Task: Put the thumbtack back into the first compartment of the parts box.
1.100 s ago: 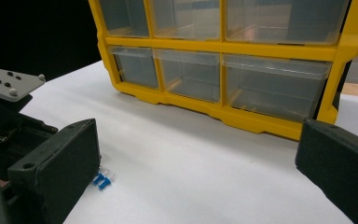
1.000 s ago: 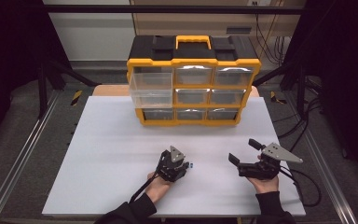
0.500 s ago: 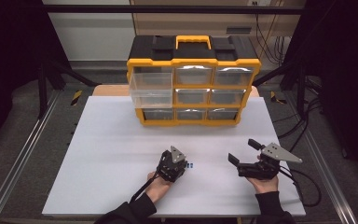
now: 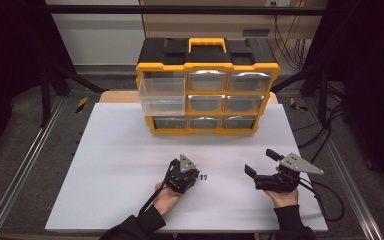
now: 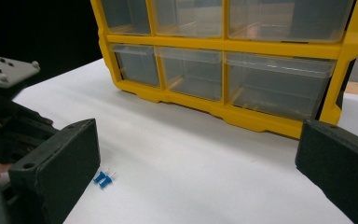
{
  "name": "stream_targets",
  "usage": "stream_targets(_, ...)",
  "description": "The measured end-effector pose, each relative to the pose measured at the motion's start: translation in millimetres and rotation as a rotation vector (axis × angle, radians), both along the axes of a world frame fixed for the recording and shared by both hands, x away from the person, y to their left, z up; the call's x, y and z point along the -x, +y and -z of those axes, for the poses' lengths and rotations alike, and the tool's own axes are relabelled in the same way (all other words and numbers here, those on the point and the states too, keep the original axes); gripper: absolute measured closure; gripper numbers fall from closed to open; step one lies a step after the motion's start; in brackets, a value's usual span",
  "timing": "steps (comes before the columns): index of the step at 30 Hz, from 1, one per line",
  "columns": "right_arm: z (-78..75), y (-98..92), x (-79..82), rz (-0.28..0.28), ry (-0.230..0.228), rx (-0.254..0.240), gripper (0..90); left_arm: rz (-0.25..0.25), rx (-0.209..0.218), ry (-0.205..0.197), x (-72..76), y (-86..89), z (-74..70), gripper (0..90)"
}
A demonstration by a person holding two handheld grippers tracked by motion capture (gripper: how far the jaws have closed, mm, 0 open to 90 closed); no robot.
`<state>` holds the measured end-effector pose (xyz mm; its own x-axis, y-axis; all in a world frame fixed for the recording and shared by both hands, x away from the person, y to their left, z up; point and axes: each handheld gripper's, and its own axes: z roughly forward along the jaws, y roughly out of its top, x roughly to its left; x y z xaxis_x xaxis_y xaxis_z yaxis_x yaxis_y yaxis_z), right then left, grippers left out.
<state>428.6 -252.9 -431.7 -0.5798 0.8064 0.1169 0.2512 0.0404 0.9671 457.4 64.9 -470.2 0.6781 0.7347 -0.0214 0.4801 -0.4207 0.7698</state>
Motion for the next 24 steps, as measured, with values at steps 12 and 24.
stream_targets(12, 0.5, 1.7, 0.1, -0.004, 0.013, -0.006, 0.7, -0.011, 0.095, -0.053, 4.5, 38.0, -37.1, 84.7)
stream_targets(24, 2.1, -2.7, -1.7, -0.022, -0.026, 0.048, 0.7, -0.018, 0.159, -0.115, 10.5, 75.7, -80.2, 84.7)
